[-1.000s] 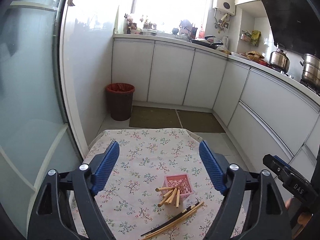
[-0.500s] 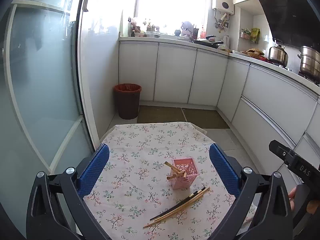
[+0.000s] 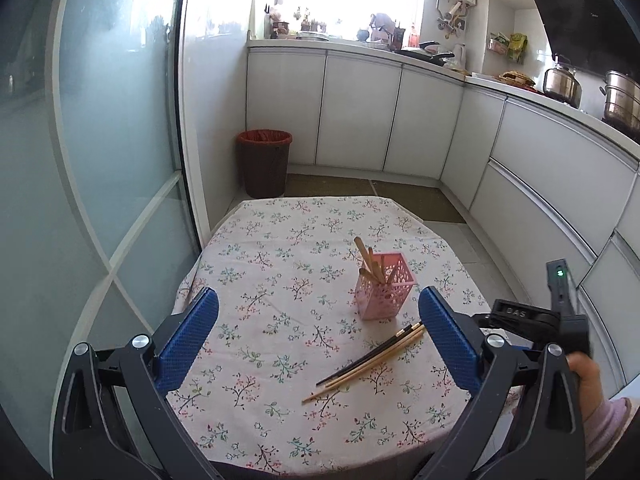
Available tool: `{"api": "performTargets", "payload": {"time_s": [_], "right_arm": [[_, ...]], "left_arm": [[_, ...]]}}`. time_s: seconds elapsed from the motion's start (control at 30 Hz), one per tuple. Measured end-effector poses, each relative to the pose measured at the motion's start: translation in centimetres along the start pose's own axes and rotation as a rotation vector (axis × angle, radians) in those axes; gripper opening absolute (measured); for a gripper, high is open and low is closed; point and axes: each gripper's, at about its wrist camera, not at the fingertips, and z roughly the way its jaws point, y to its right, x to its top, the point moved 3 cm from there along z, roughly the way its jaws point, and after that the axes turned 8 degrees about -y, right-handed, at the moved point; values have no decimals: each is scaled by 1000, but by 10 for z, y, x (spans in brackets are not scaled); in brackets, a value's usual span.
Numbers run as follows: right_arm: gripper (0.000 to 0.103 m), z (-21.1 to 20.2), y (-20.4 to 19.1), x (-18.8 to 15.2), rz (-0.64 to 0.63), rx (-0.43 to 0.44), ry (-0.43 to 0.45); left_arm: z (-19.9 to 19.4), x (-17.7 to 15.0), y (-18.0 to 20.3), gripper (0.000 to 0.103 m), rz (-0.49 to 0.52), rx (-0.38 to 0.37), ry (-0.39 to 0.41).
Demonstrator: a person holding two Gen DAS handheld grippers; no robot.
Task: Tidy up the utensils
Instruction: 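Move both open grippers back over the remaining chopstick pile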
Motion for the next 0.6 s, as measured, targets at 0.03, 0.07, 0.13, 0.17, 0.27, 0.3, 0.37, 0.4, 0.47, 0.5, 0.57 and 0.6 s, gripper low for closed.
{"api": "performTargets", "payload": {"time_s": [0.03, 0.07, 0.13, 0.17, 0.27, 0.3, 0.37, 0.4, 0.47, 0.5, 0.57, 0.6], "right_arm": [[96, 11, 2, 4, 26, -8, -21], [96, 23, 5, 8, 60, -12, -45], [96, 42, 7, 13, 126, -1, -79], [96, 52, 7, 15, 168, 10, -95], [86, 76, 2, 19, 246, 24, -161], [75, 82, -1, 18, 255, 10, -179], [64, 95, -7, 17, 274, -49, -210], [61, 98, -9, 17, 281, -77, -214], [61, 98, -15, 18, 288, -117, -183], [60, 99, -19, 19, 283, -121, -175], [59, 102, -25, 20, 295, -141, -171], [59, 103, -26, 20, 300, -159, -170]], "left_arm": [[1, -3, -3, 96, -6, -5, -6], [3, -6, -6, 96, -12, -8, -12], [5, -8, -9, 96, -17, -14, -17], [6, -10, -12, 96, -21, -16, -19], [10, -13, -20, 96, -38, -23, -26], [12, -13, -23, 96, -48, -27, -30], [16, -13, -30, 96, -64, -35, -36], [17, -13, -33, 96, -71, -37, -36], [21, -13, -40, 96, -84, -44, -40], [22, -13, -43, 96, -91, -49, -42], [26, -13, -48, 96, -103, -59, -47], [28, -12, -50, 96, -107, -64, -51]]}}
